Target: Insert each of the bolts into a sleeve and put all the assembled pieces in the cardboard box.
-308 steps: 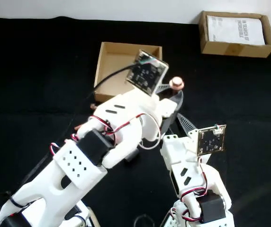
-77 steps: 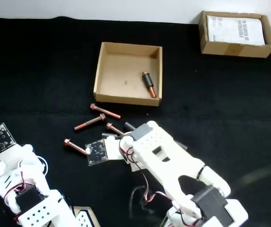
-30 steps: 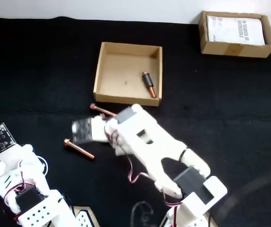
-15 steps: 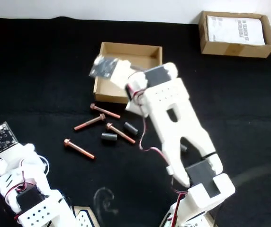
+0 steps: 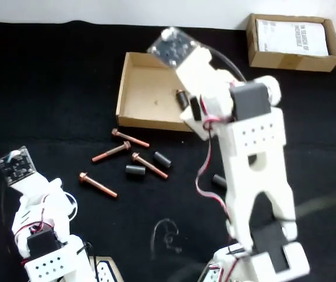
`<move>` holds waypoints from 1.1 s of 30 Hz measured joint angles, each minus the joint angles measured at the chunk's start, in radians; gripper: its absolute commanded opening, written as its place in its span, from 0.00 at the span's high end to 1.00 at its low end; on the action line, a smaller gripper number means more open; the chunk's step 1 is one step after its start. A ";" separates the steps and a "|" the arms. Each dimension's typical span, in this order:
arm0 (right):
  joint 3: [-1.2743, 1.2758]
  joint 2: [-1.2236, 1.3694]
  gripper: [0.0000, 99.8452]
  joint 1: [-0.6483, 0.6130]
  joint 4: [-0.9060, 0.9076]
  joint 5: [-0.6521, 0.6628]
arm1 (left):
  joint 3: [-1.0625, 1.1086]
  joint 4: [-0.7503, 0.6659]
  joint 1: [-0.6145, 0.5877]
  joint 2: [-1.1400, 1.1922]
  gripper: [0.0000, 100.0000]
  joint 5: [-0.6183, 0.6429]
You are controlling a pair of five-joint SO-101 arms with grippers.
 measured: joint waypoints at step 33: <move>1.545 -0.979 0.99 0.063 -0.600 0.103 | -0.689 0.186 0.353 0.895 0.85 0.229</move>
